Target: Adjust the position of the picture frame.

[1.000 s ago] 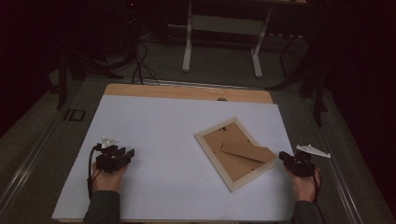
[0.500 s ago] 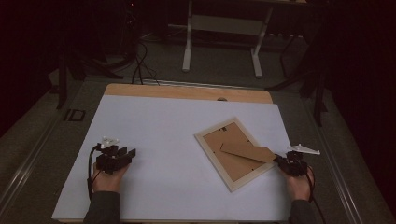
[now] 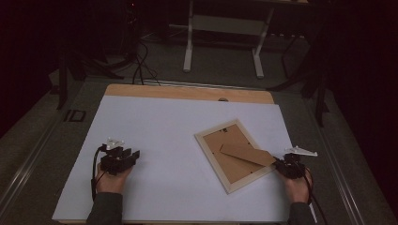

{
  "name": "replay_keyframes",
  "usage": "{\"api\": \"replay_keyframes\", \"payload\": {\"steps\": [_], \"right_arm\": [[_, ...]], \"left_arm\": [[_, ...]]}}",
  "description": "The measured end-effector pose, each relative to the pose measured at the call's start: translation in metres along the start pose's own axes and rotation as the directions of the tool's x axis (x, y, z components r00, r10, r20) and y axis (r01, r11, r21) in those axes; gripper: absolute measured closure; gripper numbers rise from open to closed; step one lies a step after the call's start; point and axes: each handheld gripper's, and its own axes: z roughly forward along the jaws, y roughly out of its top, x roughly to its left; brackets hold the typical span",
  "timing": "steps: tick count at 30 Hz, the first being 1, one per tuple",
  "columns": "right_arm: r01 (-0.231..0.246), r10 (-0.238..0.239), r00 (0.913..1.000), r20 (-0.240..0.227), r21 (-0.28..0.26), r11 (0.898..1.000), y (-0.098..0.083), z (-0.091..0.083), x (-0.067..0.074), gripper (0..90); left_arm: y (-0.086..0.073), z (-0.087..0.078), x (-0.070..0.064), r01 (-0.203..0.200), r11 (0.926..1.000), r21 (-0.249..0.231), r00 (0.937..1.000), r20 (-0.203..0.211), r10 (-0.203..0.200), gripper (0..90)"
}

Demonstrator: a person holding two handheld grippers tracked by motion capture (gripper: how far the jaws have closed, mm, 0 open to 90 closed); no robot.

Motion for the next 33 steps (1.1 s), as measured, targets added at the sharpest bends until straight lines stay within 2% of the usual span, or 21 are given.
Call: {"api": "replay_keyframes", "payload": {"steps": [9,16,24,28,33], "right_arm": [[0.018,-0.017,0.9989,-0.044,0.018,1.0,-0.001,0.004,0.007,89.9],[0.049,-0.047,0.9947,-0.092,0.026,0.998,0.001,0.009,0.018,89.9],[0.067,-0.062,0.9873,-0.146,0.027,0.997,0.001,0.012,0.028,89.9],[0.066,-0.06,0.9836,-0.17,0.029,0.997,0.001,0.012,0.029,90.0],[0.067,-0.06,0.9756,-0.211,0.024,0.997,0.003,0.014,0.033,90.0]], "left_arm": [[0.002,-0.001,-0.01,-0.034,0.9994,-0.011,0.9992,0.021,0.034,62.3],[0.002,0.002,-0.02,-0.08,0.9968,-0.003,0.9961,0.038,0.08,71.7],[0.006,0.018,-0.044,-0.18,0.9831,0.031,0.9798,0.093,0.177,88.1],[0.01,0.025,-0.057,-0.177,0.9839,0.026,0.9755,0.138,0.171,90.0],[0.016,0.04,-0.074,-0.194,0.9801,0.044,0.9691,0.165,0.184,90.0]]}}
